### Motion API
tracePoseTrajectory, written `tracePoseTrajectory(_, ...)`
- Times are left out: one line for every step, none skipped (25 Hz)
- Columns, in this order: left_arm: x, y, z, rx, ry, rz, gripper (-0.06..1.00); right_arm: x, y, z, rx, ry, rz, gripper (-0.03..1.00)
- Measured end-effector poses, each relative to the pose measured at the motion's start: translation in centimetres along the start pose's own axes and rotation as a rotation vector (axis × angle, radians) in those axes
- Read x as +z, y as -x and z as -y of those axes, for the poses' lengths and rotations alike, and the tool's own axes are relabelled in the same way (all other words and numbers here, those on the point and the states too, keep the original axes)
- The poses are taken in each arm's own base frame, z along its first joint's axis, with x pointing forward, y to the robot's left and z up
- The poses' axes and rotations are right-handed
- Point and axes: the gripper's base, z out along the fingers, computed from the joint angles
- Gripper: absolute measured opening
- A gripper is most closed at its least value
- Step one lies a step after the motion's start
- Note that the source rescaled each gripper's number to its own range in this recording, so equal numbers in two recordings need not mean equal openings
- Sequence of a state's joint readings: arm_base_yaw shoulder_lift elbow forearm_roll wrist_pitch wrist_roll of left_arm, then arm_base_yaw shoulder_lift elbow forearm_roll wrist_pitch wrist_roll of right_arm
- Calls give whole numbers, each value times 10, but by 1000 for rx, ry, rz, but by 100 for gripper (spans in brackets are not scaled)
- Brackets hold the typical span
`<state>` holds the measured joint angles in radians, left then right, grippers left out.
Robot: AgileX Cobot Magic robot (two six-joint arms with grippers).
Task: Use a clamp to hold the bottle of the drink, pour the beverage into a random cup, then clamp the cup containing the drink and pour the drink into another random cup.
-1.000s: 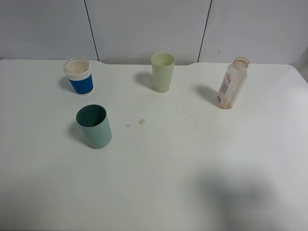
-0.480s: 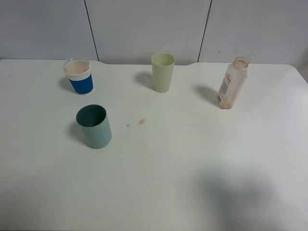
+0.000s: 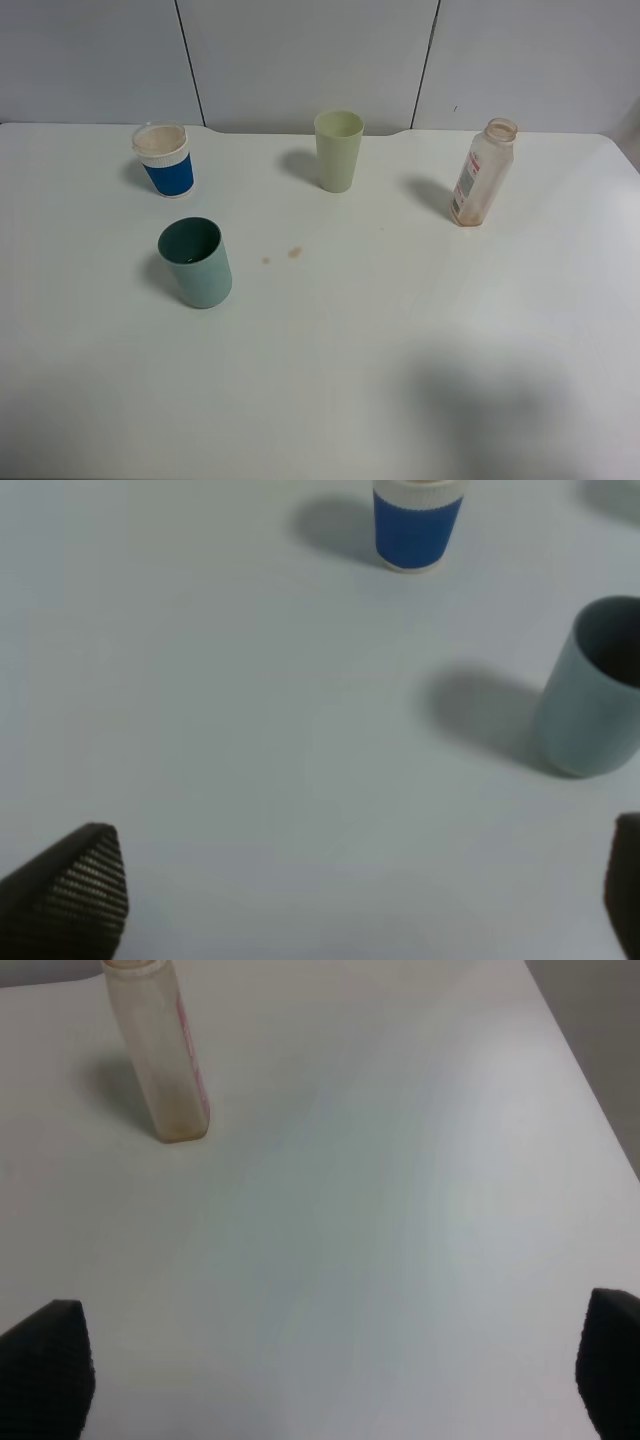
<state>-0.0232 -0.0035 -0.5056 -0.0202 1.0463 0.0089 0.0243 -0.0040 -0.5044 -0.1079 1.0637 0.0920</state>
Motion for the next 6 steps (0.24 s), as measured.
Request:
tracePoseTrajectory(0, 0, 0, 0, 0, 0, 91, 0, 0, 0, 0, 0, 0, 100)
tracePoseTrajectory(0, 0, 0, 0, 0, 0, 91, 0, 0, 0, 0, 0, 0, 100)
tracePoseTrajectory(0, 0, 0, 0, 0, 0, 91, 0, 0, 0, 0, 0, 0, 100)
tracePoseTrajectory(0, 0, 0, 0, 0, 0, 91, 0, 0, 0, 0, 0, 0, 100)
tracePoseTrajectory(0, 0, 0, 0, 0, 0, 91, 0, 0, 0, 0, 0, 0, 100)
tracePoseTrajectory(0, 0, 0, 0, 0, 0, 91, 0, 0, 0, 0, 0, 0, 100)
